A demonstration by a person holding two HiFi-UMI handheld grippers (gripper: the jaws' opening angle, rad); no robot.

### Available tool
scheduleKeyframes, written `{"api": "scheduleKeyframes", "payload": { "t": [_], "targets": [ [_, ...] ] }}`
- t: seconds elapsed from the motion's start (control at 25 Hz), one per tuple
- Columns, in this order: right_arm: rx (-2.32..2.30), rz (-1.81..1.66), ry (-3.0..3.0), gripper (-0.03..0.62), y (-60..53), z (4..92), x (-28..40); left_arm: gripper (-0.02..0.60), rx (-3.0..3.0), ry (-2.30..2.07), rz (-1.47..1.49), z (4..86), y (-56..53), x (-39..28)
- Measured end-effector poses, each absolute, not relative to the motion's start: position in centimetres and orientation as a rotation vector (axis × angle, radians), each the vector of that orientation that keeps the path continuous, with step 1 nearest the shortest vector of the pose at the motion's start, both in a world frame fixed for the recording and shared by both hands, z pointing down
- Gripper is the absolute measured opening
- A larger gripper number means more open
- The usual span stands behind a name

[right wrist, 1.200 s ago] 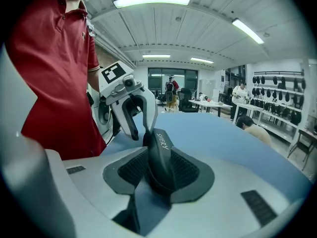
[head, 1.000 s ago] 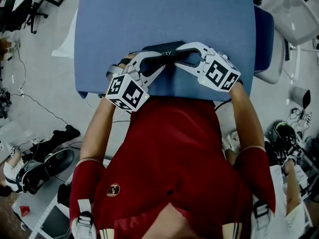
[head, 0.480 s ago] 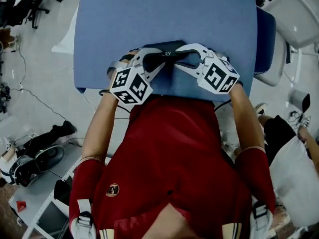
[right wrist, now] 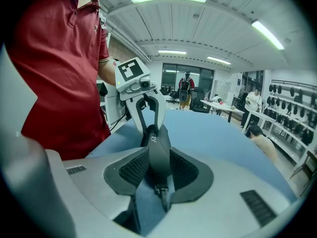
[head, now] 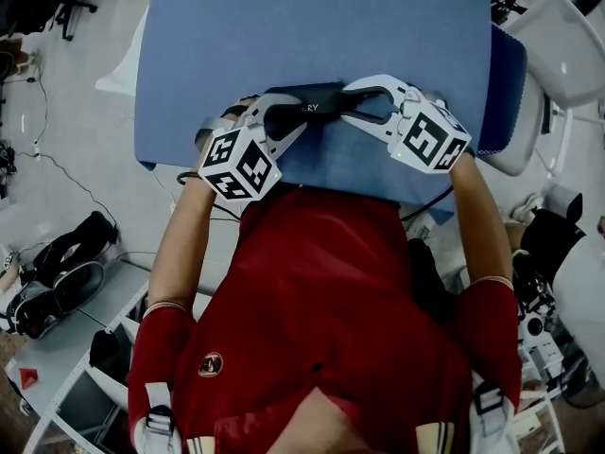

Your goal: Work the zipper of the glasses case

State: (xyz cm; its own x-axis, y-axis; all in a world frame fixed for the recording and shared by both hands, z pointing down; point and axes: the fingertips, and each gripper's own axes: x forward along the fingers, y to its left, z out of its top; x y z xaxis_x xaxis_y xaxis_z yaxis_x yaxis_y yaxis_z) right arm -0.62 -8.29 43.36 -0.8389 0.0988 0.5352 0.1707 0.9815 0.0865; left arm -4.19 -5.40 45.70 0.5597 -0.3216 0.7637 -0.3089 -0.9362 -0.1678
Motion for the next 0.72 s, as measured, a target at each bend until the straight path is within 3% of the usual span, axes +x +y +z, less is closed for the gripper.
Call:
{"api": "scheduleKeyframes", "payload": {
  "t": [0.72],
  "targets": [
    [-0.664, -0.617, -2.214, 0.091, -12.5, 49.2, -0.5, 0.081, -2.784, 0.512, -1.425, 45.8, -5.3, -4.1]
  ]
}}
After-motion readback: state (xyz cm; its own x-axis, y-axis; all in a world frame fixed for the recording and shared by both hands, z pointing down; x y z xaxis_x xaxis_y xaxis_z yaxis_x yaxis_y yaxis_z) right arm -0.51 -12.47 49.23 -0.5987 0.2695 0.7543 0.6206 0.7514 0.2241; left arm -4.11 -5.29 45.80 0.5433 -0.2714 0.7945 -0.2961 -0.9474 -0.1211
